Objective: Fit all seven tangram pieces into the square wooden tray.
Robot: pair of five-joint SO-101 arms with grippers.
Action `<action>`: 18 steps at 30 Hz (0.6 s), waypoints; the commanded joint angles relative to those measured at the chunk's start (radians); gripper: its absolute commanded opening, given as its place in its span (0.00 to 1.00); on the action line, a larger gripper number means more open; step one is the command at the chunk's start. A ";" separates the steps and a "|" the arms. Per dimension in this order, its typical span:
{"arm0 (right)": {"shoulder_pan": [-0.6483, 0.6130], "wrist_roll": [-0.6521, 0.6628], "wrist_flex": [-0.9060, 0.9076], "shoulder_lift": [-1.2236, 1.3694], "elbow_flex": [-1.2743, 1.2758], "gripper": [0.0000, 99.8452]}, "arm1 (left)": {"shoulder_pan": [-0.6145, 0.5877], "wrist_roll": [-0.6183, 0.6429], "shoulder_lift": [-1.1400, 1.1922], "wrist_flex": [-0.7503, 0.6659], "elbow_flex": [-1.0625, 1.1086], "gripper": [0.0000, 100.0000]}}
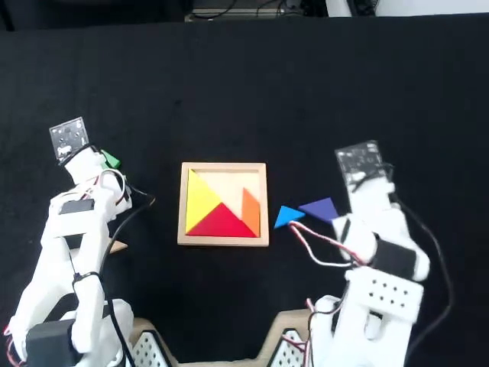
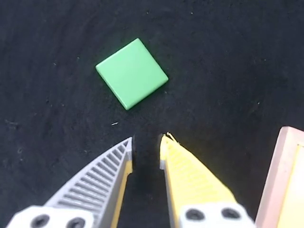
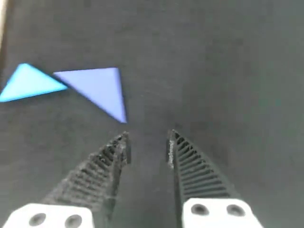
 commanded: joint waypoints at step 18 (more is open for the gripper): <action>-0.118 0.647 -0.305 0.541 -0.058 0.20 | -0.001 -0.025 -0.002 -0.002 -0.038 0.11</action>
